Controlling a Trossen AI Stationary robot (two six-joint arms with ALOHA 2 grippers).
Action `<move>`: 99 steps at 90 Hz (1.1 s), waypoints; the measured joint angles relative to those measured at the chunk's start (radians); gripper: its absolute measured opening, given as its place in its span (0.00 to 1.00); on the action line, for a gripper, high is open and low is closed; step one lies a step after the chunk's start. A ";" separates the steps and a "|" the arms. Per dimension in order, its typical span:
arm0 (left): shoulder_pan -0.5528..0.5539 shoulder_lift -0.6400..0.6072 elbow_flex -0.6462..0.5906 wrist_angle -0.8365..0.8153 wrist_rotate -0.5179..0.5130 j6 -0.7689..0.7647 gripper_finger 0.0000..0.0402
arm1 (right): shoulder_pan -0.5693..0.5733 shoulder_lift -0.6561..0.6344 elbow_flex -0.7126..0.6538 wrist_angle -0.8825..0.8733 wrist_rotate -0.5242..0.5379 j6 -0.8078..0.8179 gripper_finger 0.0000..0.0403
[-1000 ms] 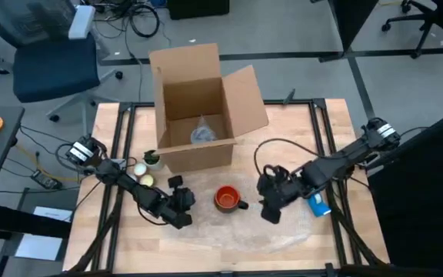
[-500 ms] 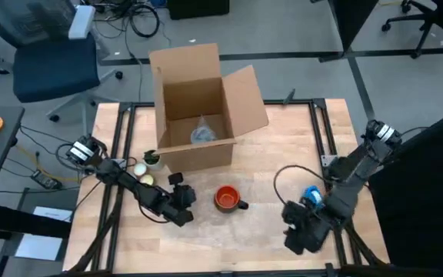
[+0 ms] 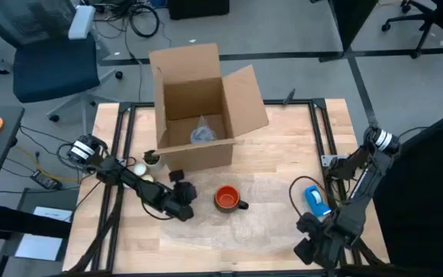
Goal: Wrap mug
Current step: Wrap the black mug with bubble wrap
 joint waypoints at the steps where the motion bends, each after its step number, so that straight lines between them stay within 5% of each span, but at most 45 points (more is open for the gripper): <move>1: 0.000 0.000 0.000 -0.001 0.004 -0.007 0.16 | 0.002 0.002 0.000 -0.004 -0.006 0.003 0.40; 16: -0.034 0.000 0.000 -0.004 0.021 -0.096 0.16 | 0.018 0.032 0.000 -0.084 -0.032 -0.009 0.41; 42: -0.084 -0.001 0.000 -0.006 0.042 -0.168 0.16 | -0.007 0.109 0.000 -0.147 0.015 -0.275 0.41; 65: -0.079 -0.001 -0.001 -0.008 -0.020 -0.173 0.16 | -0.121 0.144 -0.020 -0.046 0.136 -0.440 0.41; 81: -0.079 0.000 -0.001 0.003 -0.027 -0.173 0.16 | -0.254 0.158 -0.024 0.202 0.175 -0.663 0.40; 99: -0.079 0.000 -0.001 0.008 -0.038 -0.173 0.16 | -0.312 0.149 0.099 0.240 0.193 -0.857 0.40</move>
